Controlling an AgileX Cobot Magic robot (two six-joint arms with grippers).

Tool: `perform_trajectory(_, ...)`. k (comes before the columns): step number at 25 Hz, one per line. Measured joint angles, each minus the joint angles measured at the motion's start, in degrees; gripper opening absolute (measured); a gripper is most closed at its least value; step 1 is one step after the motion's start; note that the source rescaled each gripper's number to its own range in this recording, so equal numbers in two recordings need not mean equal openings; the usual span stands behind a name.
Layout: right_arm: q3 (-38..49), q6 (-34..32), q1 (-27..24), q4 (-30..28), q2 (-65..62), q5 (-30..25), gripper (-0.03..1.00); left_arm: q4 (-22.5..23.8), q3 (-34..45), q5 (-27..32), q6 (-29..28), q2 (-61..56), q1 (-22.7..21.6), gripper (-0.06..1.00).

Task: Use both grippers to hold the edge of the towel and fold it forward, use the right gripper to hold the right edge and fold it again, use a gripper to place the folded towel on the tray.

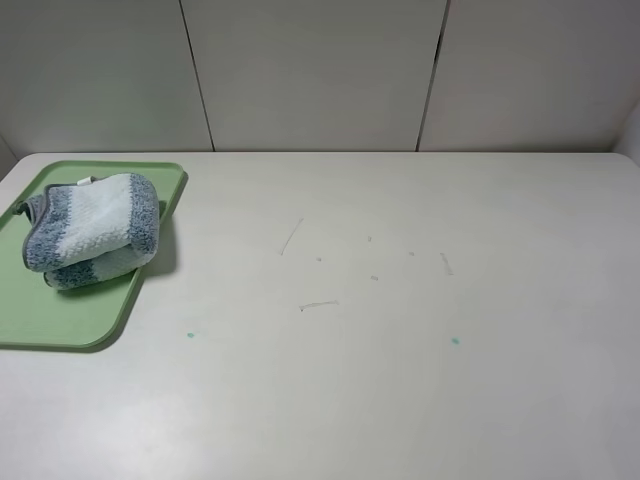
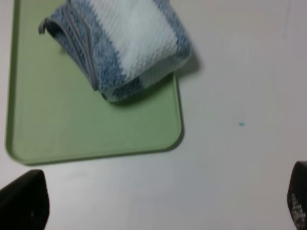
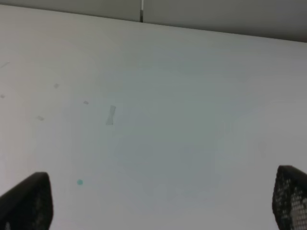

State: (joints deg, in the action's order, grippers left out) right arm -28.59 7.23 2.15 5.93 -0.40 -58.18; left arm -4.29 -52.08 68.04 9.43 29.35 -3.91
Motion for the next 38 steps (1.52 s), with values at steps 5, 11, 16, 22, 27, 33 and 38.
perform_trajectory(5,0.0,0.0,0.0,0.0,0.0,0.0,1.0,-0.91,0.06,0.0,0.24,-6.23,0.0,1.0)
perform_trajectory(11,0.0,0.0,0.0,0.0,0.0,0.05,1.0,-0.98,3.99,0.0,0.24,-14.9,0.0,1.0)
perform_trajectory(16,0.0,0.0,0.0,0.0,0.0,0.05,1.0,-1.02,13.64,-2.56,0.24,-24.71,0.0,1.0)
perform_trajectory(22,0.0,0.0,0.0,0.0,0.0,0.05,1.0,-3.37,23.07,-6.68,0.46,-29.71,0.0,1.0)
perform_trajectory(27,0.0,0.0,0.0,0.0,0.0,0.05,1.0,-3.69,23.39,-6.97,0.49,-29.77,0.0,1.0)
perform_trajectory(33,0.0,0.0,0.0,0.0,0.0,0.05,1.0,-3.64,23.53,-7.09,0.65,-29.77,0.0,1.0)
perform_trajectory(38,0.0,0.0,0.0,0.0,0.0,0.05,1.0,-3.64,23.55,-7.09,0.65,-29.77,0.0,1.0)
